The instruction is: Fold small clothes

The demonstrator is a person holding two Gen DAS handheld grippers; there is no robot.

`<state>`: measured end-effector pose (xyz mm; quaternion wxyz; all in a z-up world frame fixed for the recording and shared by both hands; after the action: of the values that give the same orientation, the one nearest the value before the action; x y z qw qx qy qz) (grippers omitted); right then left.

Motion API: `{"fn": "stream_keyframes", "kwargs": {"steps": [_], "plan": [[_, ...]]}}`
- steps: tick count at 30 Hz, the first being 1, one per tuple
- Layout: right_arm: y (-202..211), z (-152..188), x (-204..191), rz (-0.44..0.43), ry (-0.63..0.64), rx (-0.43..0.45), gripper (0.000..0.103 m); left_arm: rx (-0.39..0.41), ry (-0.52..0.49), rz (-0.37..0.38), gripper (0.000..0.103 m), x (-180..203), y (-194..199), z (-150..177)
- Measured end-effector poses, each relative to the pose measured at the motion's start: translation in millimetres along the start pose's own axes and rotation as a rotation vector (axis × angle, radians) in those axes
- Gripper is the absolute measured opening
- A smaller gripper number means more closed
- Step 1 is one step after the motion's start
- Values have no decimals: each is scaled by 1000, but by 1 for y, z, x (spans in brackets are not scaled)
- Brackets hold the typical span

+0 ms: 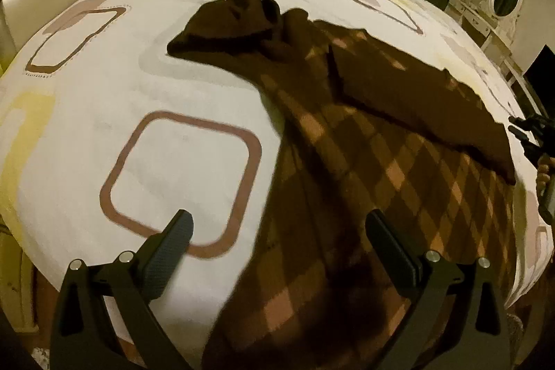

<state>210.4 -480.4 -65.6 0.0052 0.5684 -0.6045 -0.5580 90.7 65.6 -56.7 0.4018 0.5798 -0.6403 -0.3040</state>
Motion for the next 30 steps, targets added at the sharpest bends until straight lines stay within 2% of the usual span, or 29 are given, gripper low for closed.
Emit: {"fn": "stream_keyframes", "kwargs": {"steps": [4,11,14,16,17,19,22,23,25,27,28,30], "plan": [[-14,15,-70,-65,122,-59,24,13,17,15,99,-5,-3,-7],[-101,95,-257,-195,452,-324,25,11,44,35,99,-21,-12,-8],[-139,128,-319,-207,550,-396,26,6,65,57,99,-31,-16,-14],[-153,143,-341,-215,547,-412,26,19,63,76,99,-36,-17,-28],[-155,147,-345,-234,537,-420,26,31,57,73,99,-37,-17,-36],[-154,156,-347,-268,519,-420,29,64,29,18,99,-40,-21,-61],[-145,160,-333,-255,513,-406,36,109,14,-10,99,-48,-28,-107],[-140,158,-323,-254,500,-397,37,101,24,11,99,-52,-31,-123],[-128,156,-305,-257,496,-376,39,50,63,145,99,-61,-44,-166],[-112,151,-282,-248,498,-344,41,2,111,221,99,-71,-61,-199],[-104,147,-269,-236,496,-327,41,-17,128,242,99,-75,-69,-212],[-92,138,-242,-216,479,-304,41,-45,161,237,99,-83,-90,-236]]}}
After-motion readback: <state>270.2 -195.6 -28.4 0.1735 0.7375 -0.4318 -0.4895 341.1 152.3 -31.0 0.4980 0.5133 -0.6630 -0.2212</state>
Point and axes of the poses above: each gripper's, at about its wrist camera, not at the fingertips, and y roughly against the way its jaws point, x to its right, z to its underside, the point moved 1 cm from there along -y, roughly the way its jaws point
